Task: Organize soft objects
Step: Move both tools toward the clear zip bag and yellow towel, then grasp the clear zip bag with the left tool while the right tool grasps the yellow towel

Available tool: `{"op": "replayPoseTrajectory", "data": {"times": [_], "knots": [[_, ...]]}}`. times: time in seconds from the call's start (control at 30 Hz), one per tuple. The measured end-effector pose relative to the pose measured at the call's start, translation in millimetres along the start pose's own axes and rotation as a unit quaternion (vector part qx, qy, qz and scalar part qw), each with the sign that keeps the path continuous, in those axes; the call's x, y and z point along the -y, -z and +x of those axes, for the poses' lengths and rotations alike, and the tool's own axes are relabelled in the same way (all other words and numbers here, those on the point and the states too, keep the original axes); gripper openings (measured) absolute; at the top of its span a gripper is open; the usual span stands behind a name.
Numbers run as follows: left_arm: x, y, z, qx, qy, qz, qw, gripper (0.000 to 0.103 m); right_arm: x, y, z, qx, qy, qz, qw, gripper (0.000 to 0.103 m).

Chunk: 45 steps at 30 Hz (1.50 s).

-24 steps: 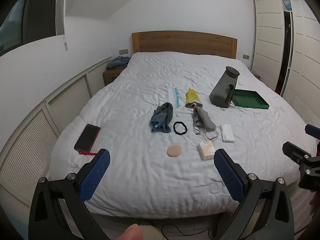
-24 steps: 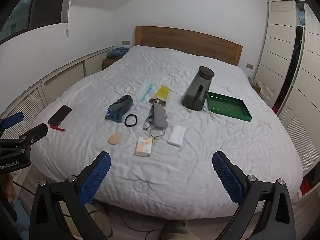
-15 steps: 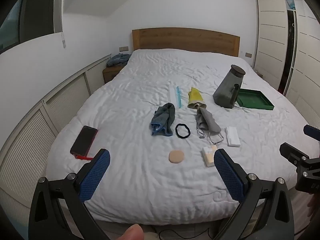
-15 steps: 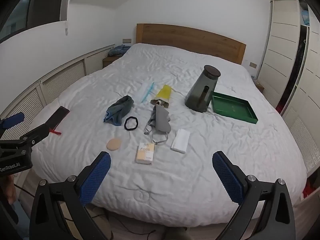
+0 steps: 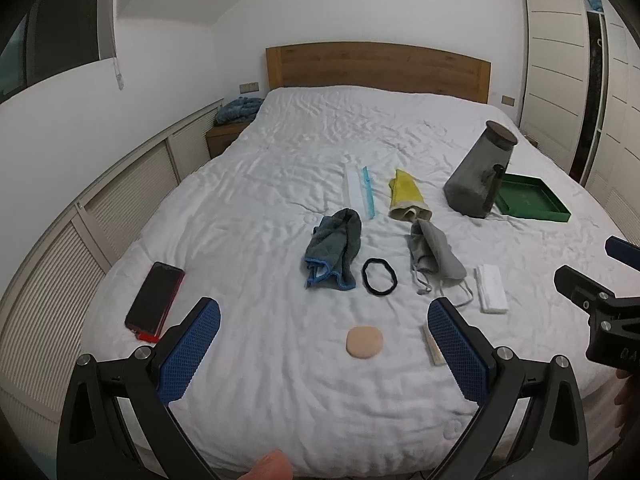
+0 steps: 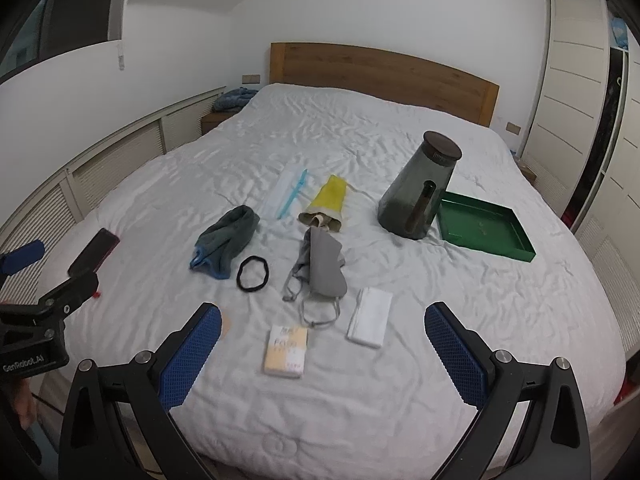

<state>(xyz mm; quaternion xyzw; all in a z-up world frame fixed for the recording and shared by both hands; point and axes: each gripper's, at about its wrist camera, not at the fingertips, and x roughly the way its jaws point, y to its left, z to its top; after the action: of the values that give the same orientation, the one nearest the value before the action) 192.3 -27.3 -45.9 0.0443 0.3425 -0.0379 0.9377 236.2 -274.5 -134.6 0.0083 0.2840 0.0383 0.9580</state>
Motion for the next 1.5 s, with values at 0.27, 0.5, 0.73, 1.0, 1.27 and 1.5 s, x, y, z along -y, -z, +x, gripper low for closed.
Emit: {"op": "replayPoseTrajectory", "data": {"times": [0.27,0.5,0.73,1.0,1.27,1.5], "knots": [[6,-17,61,-0.013,-0.003,0.009,0.9999,0.102,7,-36,73,0.003,0.002,0.004,1.000,0.103],[11,-28,108,-0.020,-0.003,0.015,0.9997,0.102,14,-48,139,-0.013,0.009,0.004,1.000,0.103],[16,-37,150,-0.025,0.004,0.022,0.9994,0.102,6,-46,205,-0.032,-0.001,0.004,0.999,0.103],[29,-81,222,-0.043,-0.006,0.030,0.9986,0.102,19,-92,304,-0.034,-0.004,0.005,0.999,0.103],[38,-144,304,-0.101,-0.020,0.023,0.9944,0.102,27,-74,417,-0.146,-0.030,0.055,0.987,0.103],[55,-182,393,-0.167,-0.022,0.019,0.9856,0.102,47,-124,500,-0.181,-0.026,0.068,0.981,0.103]]}}
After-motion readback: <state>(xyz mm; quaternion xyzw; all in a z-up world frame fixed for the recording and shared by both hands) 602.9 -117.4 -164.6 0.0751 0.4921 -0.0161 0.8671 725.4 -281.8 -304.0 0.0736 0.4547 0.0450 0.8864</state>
